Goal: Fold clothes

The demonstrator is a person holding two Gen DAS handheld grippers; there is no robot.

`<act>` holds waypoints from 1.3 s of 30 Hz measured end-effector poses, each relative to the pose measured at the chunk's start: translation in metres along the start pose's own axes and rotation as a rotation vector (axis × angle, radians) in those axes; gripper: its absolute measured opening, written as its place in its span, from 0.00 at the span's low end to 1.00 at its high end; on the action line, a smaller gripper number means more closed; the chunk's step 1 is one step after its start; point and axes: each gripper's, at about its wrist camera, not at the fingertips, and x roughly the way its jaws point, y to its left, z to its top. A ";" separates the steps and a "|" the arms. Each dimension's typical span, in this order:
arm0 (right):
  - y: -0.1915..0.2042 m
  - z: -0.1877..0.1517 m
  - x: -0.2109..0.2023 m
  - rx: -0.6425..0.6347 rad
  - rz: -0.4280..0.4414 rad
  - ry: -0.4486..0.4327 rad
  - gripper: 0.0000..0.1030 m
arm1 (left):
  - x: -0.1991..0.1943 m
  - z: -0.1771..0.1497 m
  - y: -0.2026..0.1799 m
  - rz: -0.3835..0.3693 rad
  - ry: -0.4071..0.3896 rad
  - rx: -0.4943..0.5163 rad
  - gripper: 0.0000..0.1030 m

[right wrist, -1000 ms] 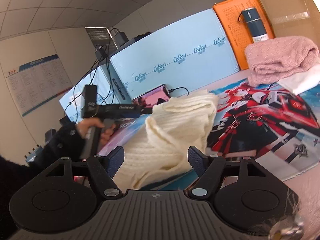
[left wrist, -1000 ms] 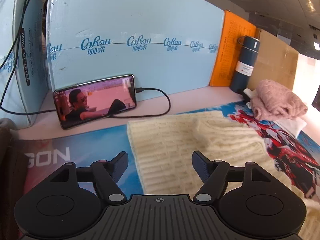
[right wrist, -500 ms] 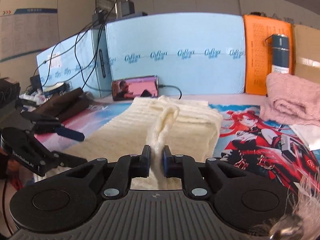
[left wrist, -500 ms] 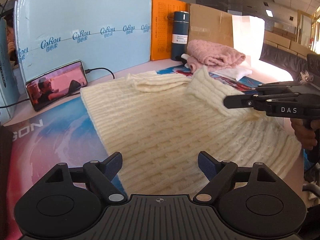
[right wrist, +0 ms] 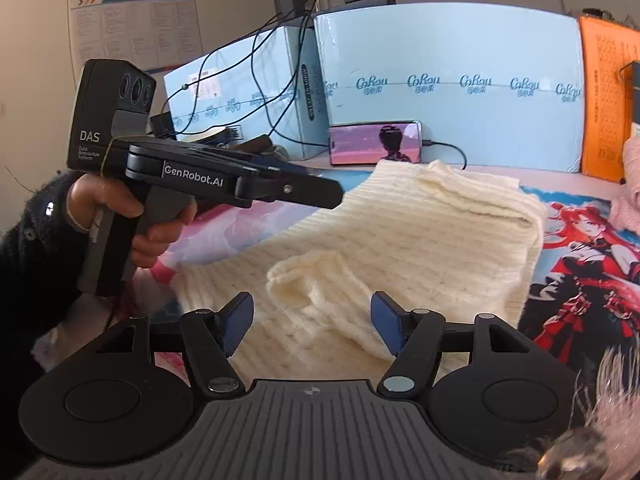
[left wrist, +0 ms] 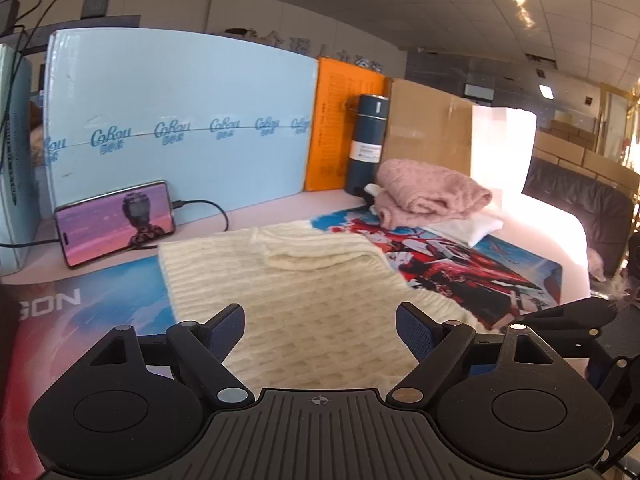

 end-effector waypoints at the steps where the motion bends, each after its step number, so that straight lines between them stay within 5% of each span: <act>1: 0.000 -0.001 0.001 0.008 0.014 0.003 0.71 | 0.004 -0.003 -0.005 -0.032 0.027 0.034 0.84; 5: -0.007 -0.003 -0.003 0.055 0.059 -0.015 0.73 | 0.021 -0.020 -0.010 -0.043 0.163 0.093 0.84; 12: -0.014 0.000 -0.026 0.099 0.114 -0.087 0.79 | 0.018 -0.029 -0.007 -0.025 0.162 0.111 0.87; 15: -0.006 0.001 -0.036 0.046 0.054 -0.104 0.85 | 0.005 -0.025 -0.001 -0.010 0.122 0.105 0.87; 18: 0.007 -0.001 -0.044 -0.053 -0.040 -0.073 0.86 | -0.021 -0.020 0.009 0.017 0.036 0.079 0.87; 21: 0.012 -0.008 -0.050 -0.104 -0.007 -0.023 0.89 | -0.052 -0.021 0.014 -0.018 -0.032 0.096 0.90; 27: 0.016 -0.017 -0.034 -0.187 -0.013 0.091 0.89 | -0.066 -0.037 -0.011 -0.135 0.046 0.233 0.94; 29: 0.015 -0.018 -0.027 -0.209 -0.043 0.115 0.82 | -0.064 -0.041 -0.020 -0.160 0.075 0.268 0.94; 34: 0.002 -0.012 -0.036 -0.206 -0.049 0.041 0.20 | -0.057 -0.050 -0.030 -0.181 0.108 0.335 0.94; 39: 0.002 0.001 -0.049 -0.264 -0.123 -0.127 0.12 | -0.042 -0.045 -0.009 -0.082 0.095 0.236 0.94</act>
